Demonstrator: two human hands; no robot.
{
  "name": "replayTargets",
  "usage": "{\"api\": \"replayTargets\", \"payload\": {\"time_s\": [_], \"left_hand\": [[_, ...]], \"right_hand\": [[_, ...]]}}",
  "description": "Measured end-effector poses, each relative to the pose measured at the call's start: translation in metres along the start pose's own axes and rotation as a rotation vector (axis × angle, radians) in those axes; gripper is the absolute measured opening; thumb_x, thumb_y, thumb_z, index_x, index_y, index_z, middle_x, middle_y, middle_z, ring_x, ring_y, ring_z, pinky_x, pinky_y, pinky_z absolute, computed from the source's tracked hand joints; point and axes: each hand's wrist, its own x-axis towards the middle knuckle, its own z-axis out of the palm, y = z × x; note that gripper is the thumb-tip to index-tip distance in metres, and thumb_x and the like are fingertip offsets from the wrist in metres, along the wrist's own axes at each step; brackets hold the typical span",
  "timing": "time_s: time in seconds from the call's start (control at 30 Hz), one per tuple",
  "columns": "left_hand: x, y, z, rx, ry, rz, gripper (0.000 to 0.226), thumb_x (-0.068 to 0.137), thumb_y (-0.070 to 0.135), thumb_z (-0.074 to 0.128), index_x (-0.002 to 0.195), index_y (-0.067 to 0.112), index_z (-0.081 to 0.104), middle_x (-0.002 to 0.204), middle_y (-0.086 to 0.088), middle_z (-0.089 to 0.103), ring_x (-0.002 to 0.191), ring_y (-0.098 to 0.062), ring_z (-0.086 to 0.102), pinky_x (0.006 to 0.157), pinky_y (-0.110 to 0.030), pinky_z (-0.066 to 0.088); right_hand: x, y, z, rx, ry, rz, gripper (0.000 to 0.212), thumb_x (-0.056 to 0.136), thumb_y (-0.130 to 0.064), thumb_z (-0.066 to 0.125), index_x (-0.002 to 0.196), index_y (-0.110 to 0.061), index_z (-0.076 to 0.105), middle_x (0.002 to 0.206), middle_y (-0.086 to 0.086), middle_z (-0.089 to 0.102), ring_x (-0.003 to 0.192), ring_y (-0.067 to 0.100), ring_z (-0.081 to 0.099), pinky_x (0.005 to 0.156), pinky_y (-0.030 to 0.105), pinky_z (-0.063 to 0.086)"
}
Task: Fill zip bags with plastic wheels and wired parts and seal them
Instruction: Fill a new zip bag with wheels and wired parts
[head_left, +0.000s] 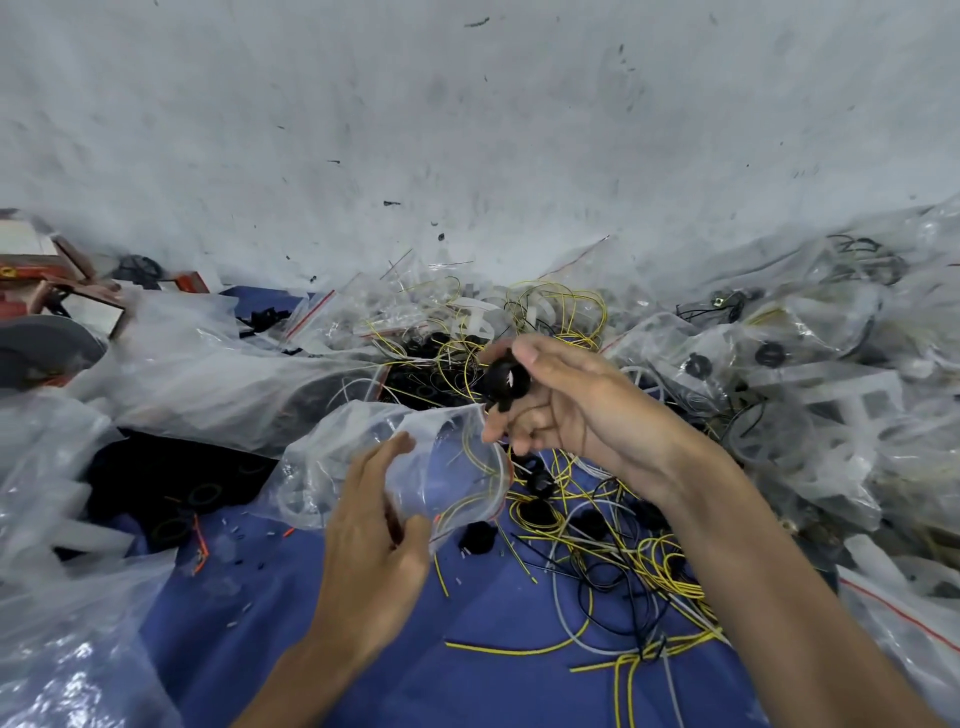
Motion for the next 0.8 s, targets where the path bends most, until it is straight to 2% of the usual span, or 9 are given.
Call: {"api": "replayTargets", "payload": {"time_s": [0.13, 0.33, 0.43, 0.57, 0.67, 0.73, 0.8], "left_hand": [[0.000, 0.001, -0.001, 0.009, -0.006, 0.006, 0.061, 0.067, 0.010, 0.042, 0.127, 0.018, 0.050, 0.126, 0.008, 0.052, 0.057, -0.004, 0.047, 0.064, -0.027, 0.039], [0.000, 0.001, -0.001, -0.019, -0.009, -0.002, 0.062, 0.067, 0.011, 0.042, 0.128, 0.020, 0.049, 0.125, 0.008, 0.054, 0.051, -0.004, 0.044, 0.059, -0.027, 0.037], [0.001, 0.003, -0.001, -0.019, -0.010, -0.008, 0.061, 0.067, 0.011, 0.042, 0.128, 0.019, 0.049, 0.125, 0.007, 0.055, 0.054, -0.002, 0.045, 0.060, -0.024, 0.037], [0.000, 0.006, -0.002, -0.010, -0.005, 0.005, 0.059, 0.069, 0.011, 0.043, 0.127, 0.019, 0.050, 0.125, 0.008, 0.054, 0.049, -0.004, 0.043, 0.058, -0.014, 0.037], [0.000, 0.009, -0.005, -0.002, -0.001, -0.014, 0.058, 0.070, 0.011, 0.044, 0.127, 0.020, 0.050, 0.113, -0.004, 0.059, 0.049, -0.004, 0.043, 0.057, -0.011, 0.036], [0.000, 0.011, -0.006, 0.015, 0.006, -0.014, 0.055, 0.074, 0.004, 0.048, 0.126, 0.020, 0.050, 0.101, -0.015, 0.058, 0.049, -0.003, 0.042, 0.055, -0.008, 0.034], [0.000, 0.012, -0.007, 0.020, 0.013, -0.004, 0.055, 0.076, -0.001, 0.049, 0.125, 0.022, 0.050, 0.092, -0.014, 0.054, 0.049, -0.002, 0.043, 0.054, -0.006, 0.034]], "right_hand": [[-0.001, -0.002, -0.005, 0.019, 0.015, 0.005, 0.023, 0.095, -0.032, 0.041, 0.093, -0.028, 0.064, 0.075, 0.015, 0.072, 0.051, 0.013, 0.063, 0.053, 0.019, 0.050], [-0.001, -0.002, -0.008, -0.030, 0.021, -0.003, 0.022, 0.082, -0.046, 0.048, 0.086, -0.033, 0.066, 0.083, 0.013, 0.073, 0.051, 0.011, 0.065, 0.044, 0.014, 0.044], [-0.002, 0.001, -0.008, -0.090, 0.018, -0.017, 0.018, 0.082, -0.045, 0.051, 0.084, -0.038, 0.067, 0.092, 0.009, 0.073, 0.059, 0.011, 0.067, 0.047, 0.012, 0.044], [-0.002, 0.004, -0.008, -0.190, 0.008, -0.041, 0.017, 0.085, -0.036, 0.052, 0.085, -0.033, 0.068, 0.101, 0.005, 0.071, 0.072, 0.009, 0.068, 0.053, 0.011, 0.043], [-0.004, 0.005, -0.006, -0.295, -0.028, -0.029, 0.022, 0.093, -0.023, 0.051, 0.084, -0.028, 0.070, 0.104, 0.003, 0.066, 0.080, 0.010, 0.069, 0.055, 0.011, 0.044], [-0.004, 0.006, -0.004, -0.358, -0.005, -0.029, 0.024, 0.094, -0.021, 0.051, 0.084, -0.028, 0.072, 0.095, -0.008, 0.065, 0.075, 0.006, 0.066, 0.054, 0.012, 0.043], [-0.002, 0.006, -0.002, -0.408, 0.038, -0.046, 0.023, 0.094, -0.022, 0.052, 0.087, -0.028, 0.072, 0.089, -0.013, 0.065, 0.068, 0.003, 0.060, 0.053, 0.014, 0.041]]}}
